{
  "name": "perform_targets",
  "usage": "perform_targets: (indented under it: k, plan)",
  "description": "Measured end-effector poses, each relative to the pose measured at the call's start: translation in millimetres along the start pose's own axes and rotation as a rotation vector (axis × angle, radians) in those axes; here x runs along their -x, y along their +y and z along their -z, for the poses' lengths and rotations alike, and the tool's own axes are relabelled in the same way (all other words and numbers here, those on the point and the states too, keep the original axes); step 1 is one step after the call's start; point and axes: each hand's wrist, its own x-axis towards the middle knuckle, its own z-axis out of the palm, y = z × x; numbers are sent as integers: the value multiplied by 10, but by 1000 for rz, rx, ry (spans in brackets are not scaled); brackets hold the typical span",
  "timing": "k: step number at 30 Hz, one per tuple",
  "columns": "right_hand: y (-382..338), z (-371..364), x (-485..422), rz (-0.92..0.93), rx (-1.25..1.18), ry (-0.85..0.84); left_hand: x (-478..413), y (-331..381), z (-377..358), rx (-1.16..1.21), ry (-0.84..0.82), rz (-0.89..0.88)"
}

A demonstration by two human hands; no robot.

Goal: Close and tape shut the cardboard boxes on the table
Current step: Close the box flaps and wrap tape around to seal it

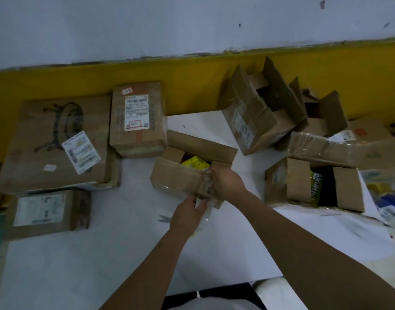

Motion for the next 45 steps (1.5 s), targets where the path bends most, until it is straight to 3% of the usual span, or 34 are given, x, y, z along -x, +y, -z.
perform_targets:
  k: [5,9,12,15,17,19,21,22,24,25,27,30,32,36,38,43,45]
  plan:
    - [204,235,-185,108,13,-44,-371,188,-179,40,-63,-32]
    - [475,111,-235,233,301,82,-581,281,-275,124,-6,-46]
    - [479,61,-206,165,451,130,-672,326,-235,111,-26,-92]
    - [317,132,-70,92,430,240,-588,184,-60,134,-13,-150]
    - [143,163,99,185,364,416,-489,-96,125,30,161,-191]
    - [-76,-29,331,446,284,483,-339,-433,292,-265,241,-192]
    - [-277,-382,607,688,276,256,-172,-735,373,-474,108,-140]
    - [-316,-587,694,719,292,131,-103,-873,382,-555,18,-123]
    - [-272,-949,762,614,311,-45,-19,-1102,359,-678,-94,-146]
    - [-243,-1068,744,526,272,-115,-2,-1181,325,-714,-77,-181]
    - [-180,-1208,707,377,180,-102,8,-1221,250,-830,-1,-240]
    - [-161,-1181,709,333,212,-222,-21,-1186,178,-978,97,-291]
    - [-196,-1139,695,302,254,-198,-15,-1177,139,-988,106,-325]
    - [-208,-1084,631,327,350,-217,25,-1153,133,-961,106,-410]
    - [-190,-996,666,325,324,-235,7,-1105,212,-859,182,-412]
    - [9,-546,836,245,-51,-278,-49,-972,416,-503,393,-160]
    - [176,-299,821,186,-205,-232,-68,-794,414,-260,429,-73]
